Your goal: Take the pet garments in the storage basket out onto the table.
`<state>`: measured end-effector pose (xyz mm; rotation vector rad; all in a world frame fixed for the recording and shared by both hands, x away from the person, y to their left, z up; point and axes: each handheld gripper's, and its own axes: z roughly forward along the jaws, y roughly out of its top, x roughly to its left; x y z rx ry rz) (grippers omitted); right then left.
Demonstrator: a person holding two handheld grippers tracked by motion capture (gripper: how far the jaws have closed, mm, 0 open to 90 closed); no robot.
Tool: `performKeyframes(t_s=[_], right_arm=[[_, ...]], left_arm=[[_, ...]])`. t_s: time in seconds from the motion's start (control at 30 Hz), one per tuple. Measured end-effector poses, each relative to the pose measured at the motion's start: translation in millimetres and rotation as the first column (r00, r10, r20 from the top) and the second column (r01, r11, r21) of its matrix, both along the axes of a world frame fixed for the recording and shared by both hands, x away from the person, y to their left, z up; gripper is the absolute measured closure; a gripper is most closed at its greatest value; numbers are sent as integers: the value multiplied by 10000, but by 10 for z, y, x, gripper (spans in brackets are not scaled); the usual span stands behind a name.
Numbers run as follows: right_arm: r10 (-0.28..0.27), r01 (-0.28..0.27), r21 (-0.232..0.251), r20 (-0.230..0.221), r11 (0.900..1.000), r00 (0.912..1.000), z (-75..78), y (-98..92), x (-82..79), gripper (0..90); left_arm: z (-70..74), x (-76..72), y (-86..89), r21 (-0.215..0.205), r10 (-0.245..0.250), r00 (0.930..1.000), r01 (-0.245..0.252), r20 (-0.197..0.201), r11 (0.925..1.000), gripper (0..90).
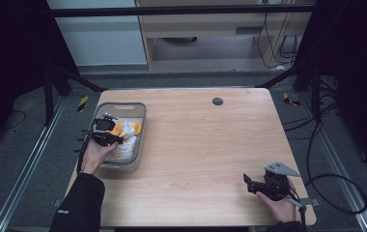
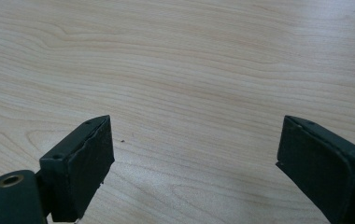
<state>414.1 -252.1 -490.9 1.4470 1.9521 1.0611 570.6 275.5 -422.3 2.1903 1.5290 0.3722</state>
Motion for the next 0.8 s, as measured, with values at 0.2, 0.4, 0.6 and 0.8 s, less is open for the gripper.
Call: performKeyframes(t_s=[0.2, 0.4, 0.6, 0.8], right_arm=[[1, -1, 9, -7, 10000, 10000, 0, -1, 0, 107], [5, -5, 14, -17, 10000, 10000, 0, -1, 0, 107], [0, 0, 13, -16, 10000, 10000, 1, 0, 0, 107], [-3, 3, 14, -29, 10000, 10000, 0, 1, 1, 107]], left_arm=[[20, -15, -7, 112, -34, 9999, 33, 128, 9999, 809], [137, -74, 10, -8, -7, 9988, 8, 492, 10000, 815], [266, -133, 31, -62, -19, 9963, 25, 854, 10000, 818], [395, -180, 77, -225, -4, 9935, 30, 1141, 9997, 820]])
